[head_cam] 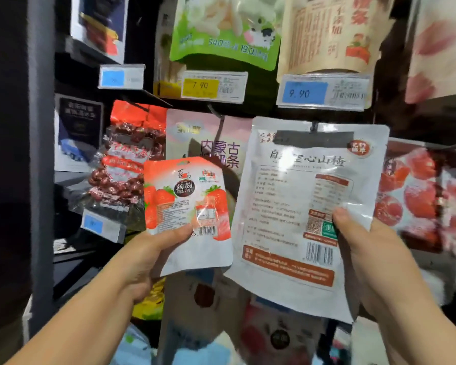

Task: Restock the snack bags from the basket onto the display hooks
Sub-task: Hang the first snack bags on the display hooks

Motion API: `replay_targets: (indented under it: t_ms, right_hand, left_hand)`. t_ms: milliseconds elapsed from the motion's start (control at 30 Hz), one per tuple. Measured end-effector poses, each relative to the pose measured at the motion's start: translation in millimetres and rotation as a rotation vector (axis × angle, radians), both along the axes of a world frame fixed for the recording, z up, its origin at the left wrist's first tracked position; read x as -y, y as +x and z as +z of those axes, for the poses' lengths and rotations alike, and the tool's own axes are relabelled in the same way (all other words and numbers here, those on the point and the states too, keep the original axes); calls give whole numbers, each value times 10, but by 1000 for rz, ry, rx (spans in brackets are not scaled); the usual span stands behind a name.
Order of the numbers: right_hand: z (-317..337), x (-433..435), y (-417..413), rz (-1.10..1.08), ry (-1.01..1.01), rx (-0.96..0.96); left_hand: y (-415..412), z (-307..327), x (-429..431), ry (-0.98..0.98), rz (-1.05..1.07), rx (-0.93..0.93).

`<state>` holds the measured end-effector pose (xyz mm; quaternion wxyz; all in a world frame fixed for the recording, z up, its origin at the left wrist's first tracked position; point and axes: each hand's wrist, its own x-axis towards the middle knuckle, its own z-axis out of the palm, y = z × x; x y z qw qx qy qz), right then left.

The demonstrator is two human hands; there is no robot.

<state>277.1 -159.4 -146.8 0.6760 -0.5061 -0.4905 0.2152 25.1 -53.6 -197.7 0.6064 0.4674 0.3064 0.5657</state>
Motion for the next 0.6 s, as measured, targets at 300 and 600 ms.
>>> replay_targets:
  t_ms: [300, 600]
  right_hand:
    - [298, 356, -129, 20, -49, 53]
    - [8, 613, -294, 109, -226, -6]
  left_hand:
    - [-255, -49, 238, 57, -69, -34]
    - [-264, -200, 596, 43, -205, -29]
